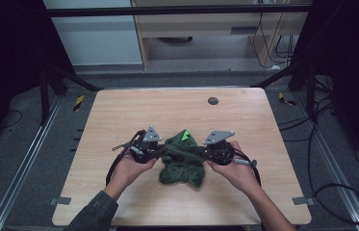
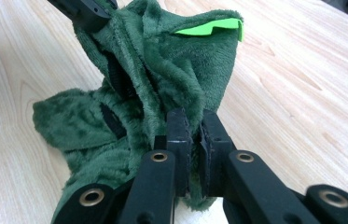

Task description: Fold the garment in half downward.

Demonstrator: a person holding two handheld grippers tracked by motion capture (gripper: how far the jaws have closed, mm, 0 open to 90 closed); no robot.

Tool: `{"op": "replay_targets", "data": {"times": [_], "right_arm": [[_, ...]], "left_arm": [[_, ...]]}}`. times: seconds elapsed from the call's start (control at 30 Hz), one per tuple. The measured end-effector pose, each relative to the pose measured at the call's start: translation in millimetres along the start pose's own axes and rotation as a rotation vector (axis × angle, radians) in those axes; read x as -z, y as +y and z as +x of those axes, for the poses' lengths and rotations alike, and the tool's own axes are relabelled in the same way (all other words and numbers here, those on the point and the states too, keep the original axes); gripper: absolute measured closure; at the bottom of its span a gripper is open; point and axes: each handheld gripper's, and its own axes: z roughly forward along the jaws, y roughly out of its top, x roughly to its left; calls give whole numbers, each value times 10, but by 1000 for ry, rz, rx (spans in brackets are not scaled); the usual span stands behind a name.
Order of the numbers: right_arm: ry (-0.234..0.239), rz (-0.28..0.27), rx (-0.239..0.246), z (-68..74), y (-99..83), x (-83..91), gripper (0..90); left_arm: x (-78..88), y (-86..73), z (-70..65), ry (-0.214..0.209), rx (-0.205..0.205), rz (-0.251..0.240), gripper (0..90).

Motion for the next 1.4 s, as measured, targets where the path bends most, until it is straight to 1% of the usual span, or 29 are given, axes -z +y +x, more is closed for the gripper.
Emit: {"op": "replay_targets", "data": {"times": [0.3,0.53,0.73,0.97,1.07,1.1,1.27,1.4], "right_arm": [[12,-3,3,60,-69,39,832],[25,19,13,131,-142,15,809],[29,28,18,159,-176,11,796],[35,32,27,193,-188,35,784],[42,36,28,219,-215,34,774],[45,41,27,237,-233,35,764],[47,51,31,262,-259,43,744],[51,55,36,285,-272,47,726]], "left_arm": [[2,-97,-80,-6,5,-7,791],[-17,-170,-151,-13,1,-8,779],[-49,-251,-203,-17,6,1,759],[-53,-301,-247,-20,7,9,740],[-62,-335,-275,-25,2,21,721],[-66,-351,-291,-26,5,17,708],[-54,-398,-331,-31,4,23,694],[-25,-416,-331,-39,11,21,681]]}}
